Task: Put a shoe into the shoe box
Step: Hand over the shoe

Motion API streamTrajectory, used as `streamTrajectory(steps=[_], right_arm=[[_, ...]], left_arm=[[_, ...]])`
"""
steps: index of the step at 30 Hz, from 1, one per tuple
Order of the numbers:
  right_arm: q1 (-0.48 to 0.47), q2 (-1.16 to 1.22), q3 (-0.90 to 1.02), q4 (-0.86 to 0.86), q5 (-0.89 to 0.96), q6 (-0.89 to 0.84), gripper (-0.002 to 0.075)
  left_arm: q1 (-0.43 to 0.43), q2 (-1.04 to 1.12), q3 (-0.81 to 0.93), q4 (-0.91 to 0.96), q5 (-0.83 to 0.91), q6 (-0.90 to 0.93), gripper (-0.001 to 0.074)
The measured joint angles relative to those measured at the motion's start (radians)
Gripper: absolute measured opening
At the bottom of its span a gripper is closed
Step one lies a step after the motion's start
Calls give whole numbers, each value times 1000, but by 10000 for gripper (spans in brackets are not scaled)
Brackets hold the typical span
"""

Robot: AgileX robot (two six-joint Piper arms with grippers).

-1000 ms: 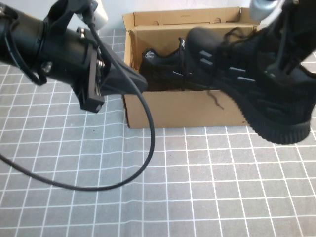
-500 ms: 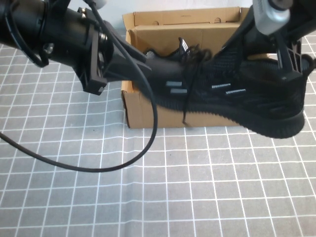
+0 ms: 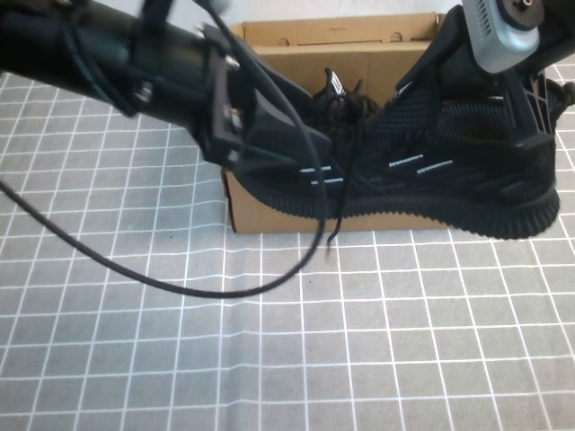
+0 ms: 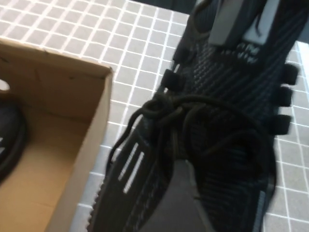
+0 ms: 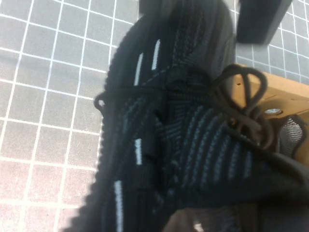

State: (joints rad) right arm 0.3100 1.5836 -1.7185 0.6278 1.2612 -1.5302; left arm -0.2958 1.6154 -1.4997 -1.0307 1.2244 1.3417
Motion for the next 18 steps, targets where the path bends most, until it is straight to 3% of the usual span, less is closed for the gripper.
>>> streamTrajectory(steps=[9,18], right_arm=[[0,0,0,-4,0,-5,-6],[0,2,0,-5,0,-4,-6]], left_arm=[[-59,42,-1,-7,-46,119,515],[-64,42,-10,-109,-113,162,515]])
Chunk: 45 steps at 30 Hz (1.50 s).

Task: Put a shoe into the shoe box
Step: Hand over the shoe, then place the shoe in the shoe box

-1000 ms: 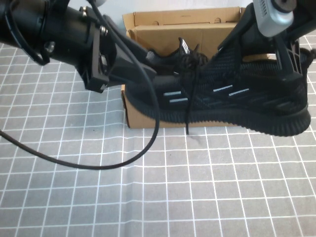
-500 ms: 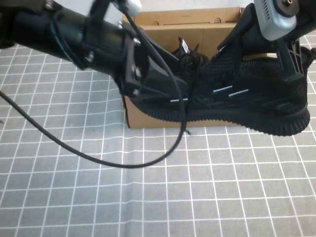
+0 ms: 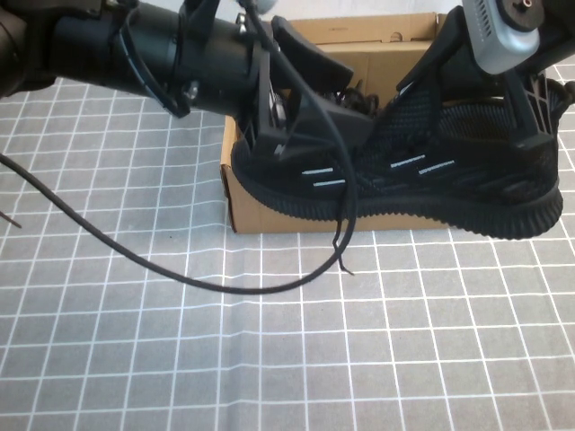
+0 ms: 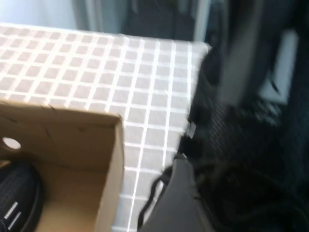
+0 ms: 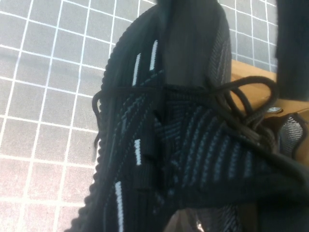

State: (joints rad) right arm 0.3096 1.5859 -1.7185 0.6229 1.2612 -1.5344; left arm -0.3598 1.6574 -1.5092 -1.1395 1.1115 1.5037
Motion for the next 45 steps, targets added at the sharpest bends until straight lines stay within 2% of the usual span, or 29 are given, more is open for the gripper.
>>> streamTrajectory(steps=[4,9,12,19,27,45], right_arm=[[-2,9,0,0,0,1,-6],[-2,21,0,-2,0,1,-6],[-2,27,0,-2,0,1,-6],[3,29,0,-2,0,-25,-6],[54,31,0,-8,0,-67,-6],[54,33,0,-23,0,-69,-6]], left_arm=[[0,0,0,-16,-4,9,531],[0,0,0,-21,-15,73,604],[0,0,0,-24,-26,112,618],[0,25,0,-34,-7,117,623],[0,73,0,-13,45,77,623],[-23,135,-4,69,75,17,622]])
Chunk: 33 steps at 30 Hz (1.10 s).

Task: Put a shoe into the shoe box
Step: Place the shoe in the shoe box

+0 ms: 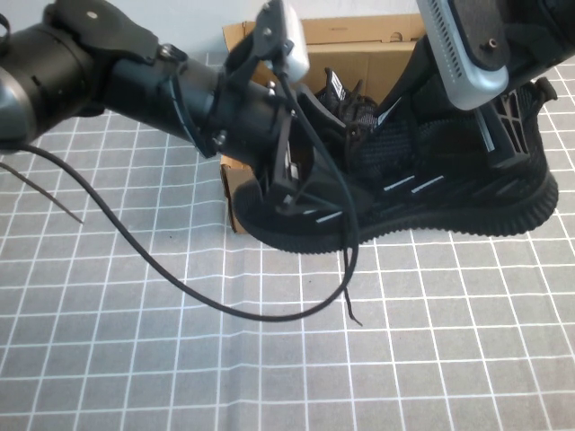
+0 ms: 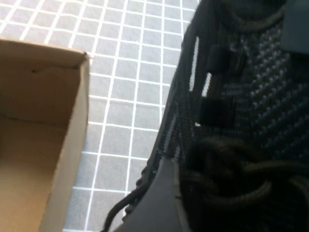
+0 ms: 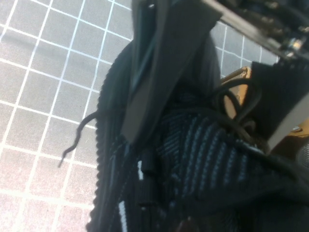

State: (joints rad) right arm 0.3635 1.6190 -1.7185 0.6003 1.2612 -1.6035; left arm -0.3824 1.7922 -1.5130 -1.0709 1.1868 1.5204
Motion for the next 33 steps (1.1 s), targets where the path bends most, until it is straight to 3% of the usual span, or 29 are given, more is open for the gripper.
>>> streamTrajectory(steps=[4,8,19,24,26,30,33], right_arm=[[0,0,0,-2,0,-2,-6],[0,0,0,-2,0,-2,-6],[0,1,0,-15,-5,4,-6],[0,2,0,-15,-7,114,4],[0,2,0,-15,-7,175,53],[0,-2,0,-46,-17,328,253],[0,-21,-4,-94,-26,386,342]], left_arm=[[-15,0,0,15,-8,-2,596],[-16,0,0,19,-25,-9,510],[-18,0,-4,15,-70,-23,102],[-18,0,-4,13,-79,-23,83],[-18,2,-4,26,-94,-23,82],[-18,9,-4,61,-125,-21,82],[-18,11,-4,69,-129,-7,81]])
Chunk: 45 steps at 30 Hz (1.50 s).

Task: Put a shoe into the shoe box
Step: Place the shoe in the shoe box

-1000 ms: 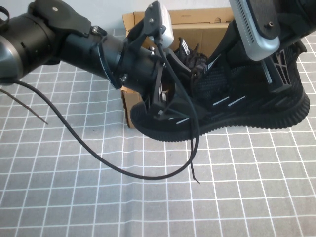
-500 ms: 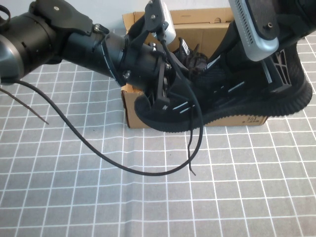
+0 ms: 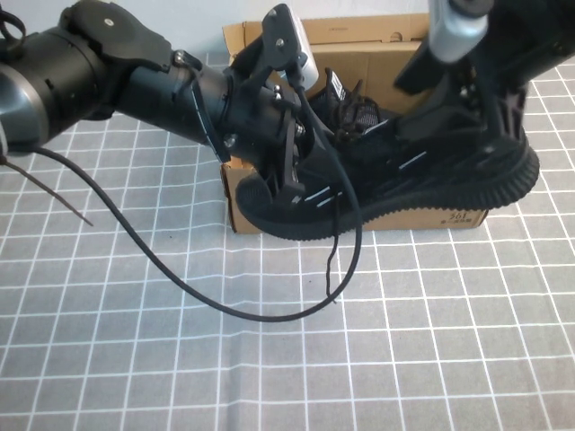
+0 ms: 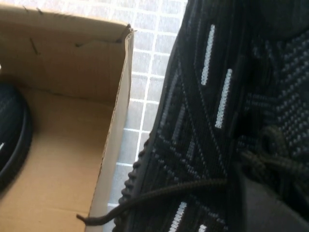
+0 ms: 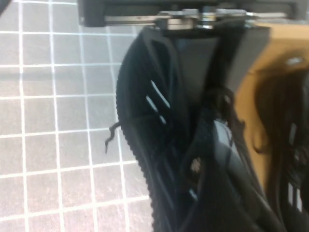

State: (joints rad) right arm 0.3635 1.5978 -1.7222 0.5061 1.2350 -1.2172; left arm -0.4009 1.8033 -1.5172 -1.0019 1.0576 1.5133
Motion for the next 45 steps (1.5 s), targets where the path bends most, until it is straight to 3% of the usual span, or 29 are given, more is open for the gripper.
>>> streamTrajectory(steps=[4,13,16,29,37,45], right_arm=[[0,-52,-40,-59,10,108,321],[0,-190,-66,-272,25,502,52],[0,-231,-33,-281,27,571,3],[0,-549,300,-309,31,698,-15],[0,-677,466,-317,4,733,-15],[0,-685,519,-324,-42,735,-16]], left_arm=[[0,4,-20,36,-21,20,45],[0,17,-247,206,-52,-33,39],[0,46,-323,210,-56,-33,38],[0,212,-440,246,-148,8,37],[0,208,-643,231,-191,11,36],[0,220,-666,232,-88,11,36]])
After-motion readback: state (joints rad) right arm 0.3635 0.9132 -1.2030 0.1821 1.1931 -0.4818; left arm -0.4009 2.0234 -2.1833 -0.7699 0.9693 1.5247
